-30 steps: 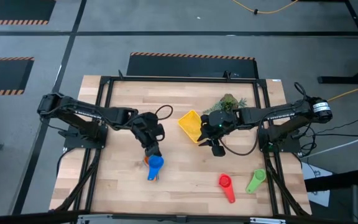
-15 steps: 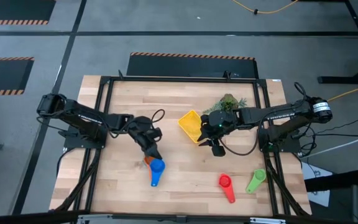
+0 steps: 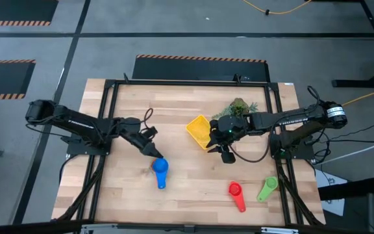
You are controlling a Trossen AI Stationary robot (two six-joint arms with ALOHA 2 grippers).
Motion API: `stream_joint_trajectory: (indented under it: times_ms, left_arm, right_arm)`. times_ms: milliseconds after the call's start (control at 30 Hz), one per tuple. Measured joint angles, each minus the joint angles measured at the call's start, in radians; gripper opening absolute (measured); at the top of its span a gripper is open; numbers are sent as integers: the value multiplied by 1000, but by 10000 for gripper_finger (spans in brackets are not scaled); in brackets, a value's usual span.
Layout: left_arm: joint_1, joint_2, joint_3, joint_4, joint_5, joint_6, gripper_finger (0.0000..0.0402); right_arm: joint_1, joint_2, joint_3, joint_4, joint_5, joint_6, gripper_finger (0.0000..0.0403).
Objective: Nest measuring cups in basket
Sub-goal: Stack the blue measuring cup on top of the orange measuring cup
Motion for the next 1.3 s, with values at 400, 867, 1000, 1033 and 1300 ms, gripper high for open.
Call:
stream_joint_trajectory:
  times_ms: [400,867,1000,1033,1300]
  left_arm:
    - [-42,-19,-104,94,-123,-79,5]
    - [-42,-19,-104,92,-133,-71,44]
    - [-42,-19,-104,91,-134,-71,58]
    - [-42,-19,-104,87,-134,-71,62]
    - [-43,-18,-104,24,-166,-71,94]
  right_arm:
    - [0,0,0,5,0,0,104]
    - [0,0,0,5,0,0,104]
    - [0,0,0,5,0,0,104]
    - [0,0,0,5,0,0,104]
    - [0,0,0,5,0,0,104]
